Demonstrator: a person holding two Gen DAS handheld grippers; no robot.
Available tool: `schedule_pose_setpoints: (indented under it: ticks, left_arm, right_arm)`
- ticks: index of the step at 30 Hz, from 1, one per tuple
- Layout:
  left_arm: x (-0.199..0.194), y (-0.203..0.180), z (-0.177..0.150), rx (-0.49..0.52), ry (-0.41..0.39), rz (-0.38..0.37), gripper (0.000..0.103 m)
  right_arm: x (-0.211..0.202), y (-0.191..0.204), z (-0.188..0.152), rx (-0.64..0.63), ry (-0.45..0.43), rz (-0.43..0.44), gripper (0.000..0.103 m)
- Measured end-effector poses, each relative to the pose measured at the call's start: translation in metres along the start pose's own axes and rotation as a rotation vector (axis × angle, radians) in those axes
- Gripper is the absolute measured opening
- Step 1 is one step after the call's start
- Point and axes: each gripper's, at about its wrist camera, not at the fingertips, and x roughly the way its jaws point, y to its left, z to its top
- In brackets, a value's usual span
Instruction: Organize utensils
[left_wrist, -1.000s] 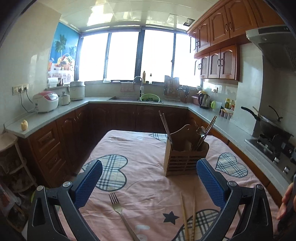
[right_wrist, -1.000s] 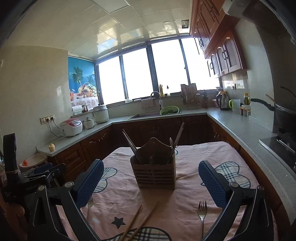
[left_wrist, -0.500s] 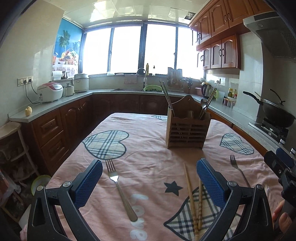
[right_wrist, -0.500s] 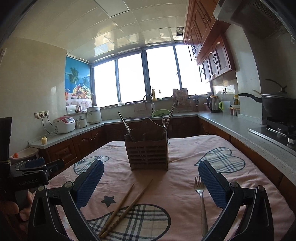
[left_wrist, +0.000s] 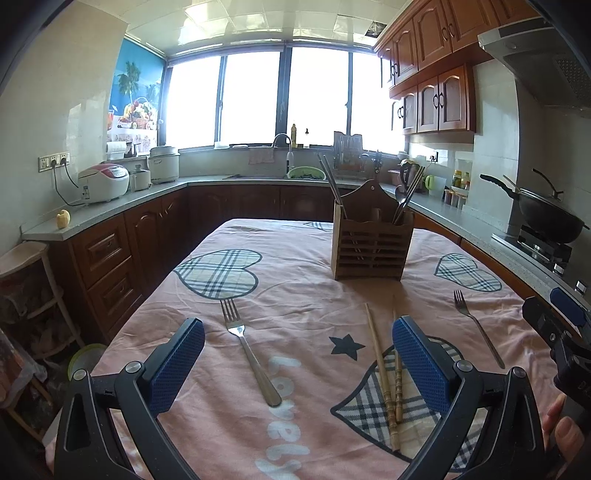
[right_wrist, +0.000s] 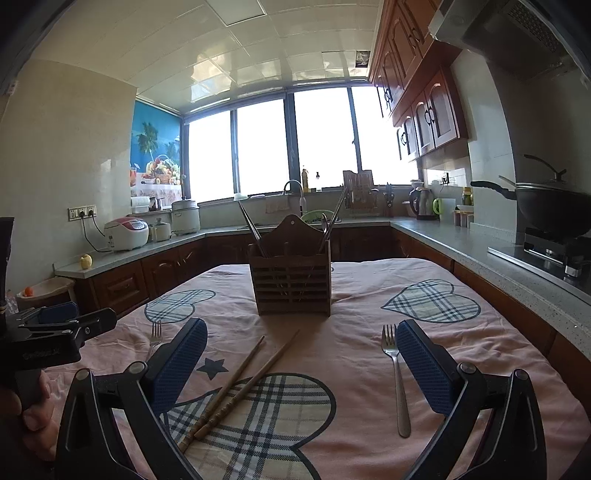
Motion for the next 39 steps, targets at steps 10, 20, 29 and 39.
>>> schedule_pose_setpoints:
  ticks: [10, 20, 29, 39]
  left_arm:
    - [-0.040, 0.000, -0.002, 0.012, -0.030, 0.020, 0.102]
    - [-0.045, 0.000, -0.005, 0.019, -0.038, 0.020, 0.102]
    - [-0.045, 0.001, -0.004, 0.020, -0.037, 0.022, 0.102]
    - [-0.044, 0.001, -0.005, 0.019, -0.035, 0.023, 0.102]
  right_arm:
    - [-0.034, 0.010, 0.011, -0.021, -0.039, 0.016, 0.103]
    - [-0.041, 0.010, 0.013, -0.013, -0.051, 0.020, 0.103]
    - [-0.040, 0.009, 0.011, -0.008, -0.048, 0.021, 0.103]
    - [-0.037, 0.012, 0.012, -0.008, -0.042, 0.027, 0.103]
